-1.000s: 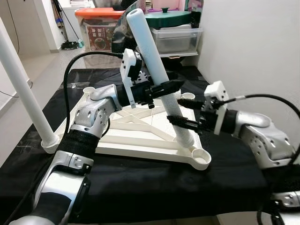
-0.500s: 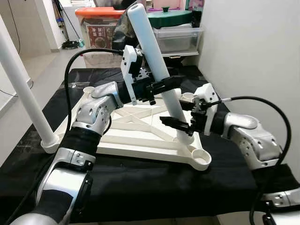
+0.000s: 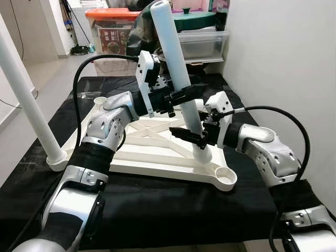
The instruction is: Building children table
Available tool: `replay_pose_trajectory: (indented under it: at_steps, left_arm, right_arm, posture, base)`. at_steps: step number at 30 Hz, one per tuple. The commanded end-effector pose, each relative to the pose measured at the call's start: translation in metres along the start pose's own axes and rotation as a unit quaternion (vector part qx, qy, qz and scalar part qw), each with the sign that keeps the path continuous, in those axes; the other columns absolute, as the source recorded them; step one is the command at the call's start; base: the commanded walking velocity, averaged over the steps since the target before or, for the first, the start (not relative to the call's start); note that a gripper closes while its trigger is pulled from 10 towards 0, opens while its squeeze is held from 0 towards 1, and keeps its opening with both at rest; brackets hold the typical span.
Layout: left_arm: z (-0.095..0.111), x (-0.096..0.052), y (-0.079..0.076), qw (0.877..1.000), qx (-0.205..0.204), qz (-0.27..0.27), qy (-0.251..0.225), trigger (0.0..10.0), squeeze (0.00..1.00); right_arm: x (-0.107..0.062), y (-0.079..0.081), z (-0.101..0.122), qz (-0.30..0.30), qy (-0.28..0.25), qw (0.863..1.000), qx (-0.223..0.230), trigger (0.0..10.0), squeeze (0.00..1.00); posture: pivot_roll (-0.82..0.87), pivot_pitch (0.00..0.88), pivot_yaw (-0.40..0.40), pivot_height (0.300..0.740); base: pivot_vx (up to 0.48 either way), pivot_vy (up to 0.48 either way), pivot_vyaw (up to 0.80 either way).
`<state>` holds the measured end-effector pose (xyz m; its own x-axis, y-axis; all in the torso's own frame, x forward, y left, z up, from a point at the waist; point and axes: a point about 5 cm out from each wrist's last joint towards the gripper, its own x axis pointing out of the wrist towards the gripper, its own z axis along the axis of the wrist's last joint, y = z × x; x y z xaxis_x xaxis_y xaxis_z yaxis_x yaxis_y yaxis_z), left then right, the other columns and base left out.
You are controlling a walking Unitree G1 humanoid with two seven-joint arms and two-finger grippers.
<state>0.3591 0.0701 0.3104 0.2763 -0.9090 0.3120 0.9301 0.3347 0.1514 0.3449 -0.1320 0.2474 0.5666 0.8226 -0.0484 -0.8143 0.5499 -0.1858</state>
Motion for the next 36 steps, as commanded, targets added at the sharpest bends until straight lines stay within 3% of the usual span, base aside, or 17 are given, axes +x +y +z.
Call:
replay_pose_trajectory:
  at_steps: [1,20,21,23,24,36]
  left_arm:
    - [0.007,0.002,0.002,1.0,0.012,0.004,-0.012,10.0,0.0]
    - [0.007,0.002,0.003,1.0,0.012,0.006,-0.015,10.0,0.0]
    - [0.007,0.002,0.004,1.0,0.012,0.006,-0.015,10.0,0.0]
    - [0.007,0.002,0.004,1.0,0.012,0.006,-0.015,10.0,0.0]
    - [0.007,0.001,0.004,1.0,0.013,0.007,-0.015,10.0,0.0]
    - [0.005,0.0,0.005,1.0,0.002,0.017,-0.012,10.0,0.0]
  right_arm:
    - [0.005,0.0,0.001,-0.007,0.0,1.0,-0.009,10.0,0.0]
    - [0.024,0.008,-0.001,-0.021,-0.013,1.0,-0.01,10.0,0.0]
    - [0.025,0.008,0.0,-0.021,-0.016,1.0,-0.01,4.2,0.0]
    - [0.025,0.008,0.0,-0.021,-0.016,1.0,-0.01,4.2,0.0]
    - [0.026,0.008,0.001,-0.021,-0.02,1.0,-0.01,0.0,0.0]
    - [0.028,0.007,0.003,-0.032,-0.031,0.999,-0.008,0.0,0.0]
  posture:
    - [0.01,0.0,0.0,0.74]
    - [0.01,0.0,0.0,0.74]
    - [0.01,0.0,0.003,0.74]
    - [0.01,0.0,0.003,0.74]
    - [0.01,0.0,0.002,0.74]
    - [0.01,0.0,0.003,0.74]
  base:
    - [0.0,0.0,0.0]
    - [0.0,0.0,0.0]
    - [0.0,0.0,0.0]
    - [0.0,0.0,0.0]
    - [0.0,0.0,0.0]
    - [0.0,0.0,0.0]
